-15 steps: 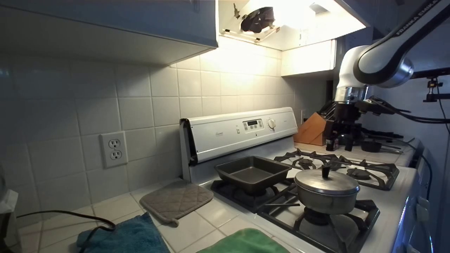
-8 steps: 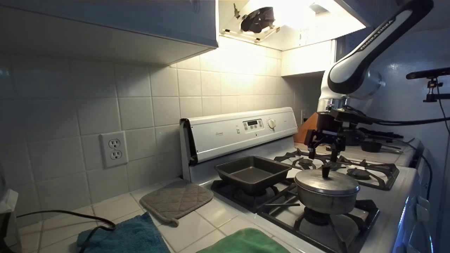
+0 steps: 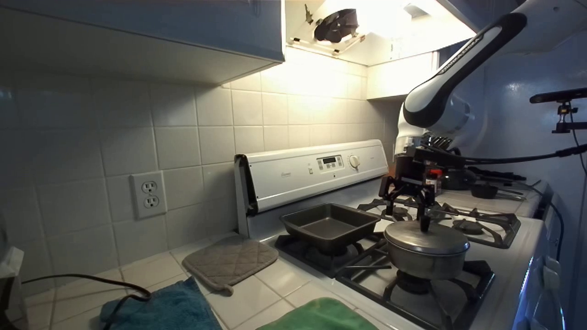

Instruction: Pick up the pot from the left side of the stove and put it on the right side of the stove

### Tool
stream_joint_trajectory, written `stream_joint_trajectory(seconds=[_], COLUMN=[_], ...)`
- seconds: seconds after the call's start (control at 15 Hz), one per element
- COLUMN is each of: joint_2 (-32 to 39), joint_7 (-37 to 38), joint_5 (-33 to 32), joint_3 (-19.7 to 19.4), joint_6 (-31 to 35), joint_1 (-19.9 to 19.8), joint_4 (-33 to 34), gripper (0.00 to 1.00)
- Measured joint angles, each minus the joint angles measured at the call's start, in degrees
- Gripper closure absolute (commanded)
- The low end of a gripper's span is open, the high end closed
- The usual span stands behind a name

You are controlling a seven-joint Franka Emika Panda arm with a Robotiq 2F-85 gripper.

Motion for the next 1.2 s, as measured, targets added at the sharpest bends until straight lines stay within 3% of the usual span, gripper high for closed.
stream_joint_trajectory(seconds=[1.2], joint_2=[8.0], joint_7=[5.0], joint_5=[0.7], joint_3=[0.6], joint_6=[-12.1], joint_1=[1.4], joint_4=[9.7], gripper=[0.0])
